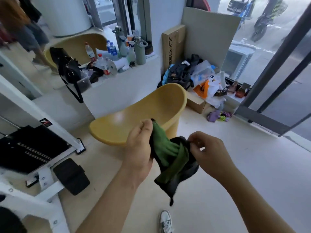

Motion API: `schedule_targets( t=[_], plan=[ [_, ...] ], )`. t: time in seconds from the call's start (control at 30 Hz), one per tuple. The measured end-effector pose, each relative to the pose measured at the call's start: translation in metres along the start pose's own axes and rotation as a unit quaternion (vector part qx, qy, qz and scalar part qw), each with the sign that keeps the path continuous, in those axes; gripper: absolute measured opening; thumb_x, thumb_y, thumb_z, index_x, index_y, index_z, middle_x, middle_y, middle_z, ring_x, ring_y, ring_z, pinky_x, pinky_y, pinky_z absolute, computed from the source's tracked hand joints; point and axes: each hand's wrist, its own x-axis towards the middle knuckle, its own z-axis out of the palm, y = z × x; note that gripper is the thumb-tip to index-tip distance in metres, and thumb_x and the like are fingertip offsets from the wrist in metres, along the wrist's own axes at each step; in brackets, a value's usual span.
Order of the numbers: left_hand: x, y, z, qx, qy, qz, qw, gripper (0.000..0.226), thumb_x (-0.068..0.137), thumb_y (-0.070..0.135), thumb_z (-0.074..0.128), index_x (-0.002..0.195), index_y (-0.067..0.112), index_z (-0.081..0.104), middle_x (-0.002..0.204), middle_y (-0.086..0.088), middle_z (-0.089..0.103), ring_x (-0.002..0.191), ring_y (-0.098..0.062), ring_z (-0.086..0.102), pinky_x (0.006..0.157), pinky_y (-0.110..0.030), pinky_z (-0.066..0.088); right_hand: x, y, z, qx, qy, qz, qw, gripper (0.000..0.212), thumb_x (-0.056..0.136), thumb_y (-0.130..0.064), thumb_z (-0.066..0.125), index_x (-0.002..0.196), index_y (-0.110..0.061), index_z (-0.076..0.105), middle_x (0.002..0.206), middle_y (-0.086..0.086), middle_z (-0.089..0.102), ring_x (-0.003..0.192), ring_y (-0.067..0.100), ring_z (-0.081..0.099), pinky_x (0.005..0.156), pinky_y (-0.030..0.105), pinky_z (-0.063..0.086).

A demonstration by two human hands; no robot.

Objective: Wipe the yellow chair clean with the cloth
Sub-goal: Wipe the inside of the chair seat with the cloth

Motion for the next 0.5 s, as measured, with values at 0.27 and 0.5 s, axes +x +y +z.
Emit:
schedule_targets(
  t=[0.27, 0.5],
  plan=[
    [0.119, 0.086, 0.056, -0.166, -0.008, 0.032, 0.986, 0.027, 0.097, 0.03, 0.045, 0.094, 0.009, 0.061, 0.073, -0.005, 0.065, 0.069, -0.016, 0.064, 0.072, -0.03, 0.057, 0.134, 0.002, -0.011, 0.46, -0.116, 0.081, 0.877, 0.021, 0.095, -0.014, 0.057, 0.112, -0.024, 0.063, 0.089, -0.001, 0.065, 0.098, 0.024, 0.069, 0.082, 0.043, 0.054],
    [0.209, 0.128, 0.121, -0.152, -0.006, 0.105, 0.983, 0.036, 0.098, 0.029, 0.041, 0.076, 0.01, 0.062, 0.067, -0.002, 0.058, 0.061, -0.014, 0.058, 0.062, -0.024, 0.049, 0.267, -0.002, 0.027, 0.266, -0.372, -0.064, 0.887, 0.044, 0.08, -0.031, 0.075, 0.121, -0.031, 0.058, 0.106, -0.02, 0.069, 0.101, -0.001, 0.064, 0.083, 0.017, 0.051]
  ],
)
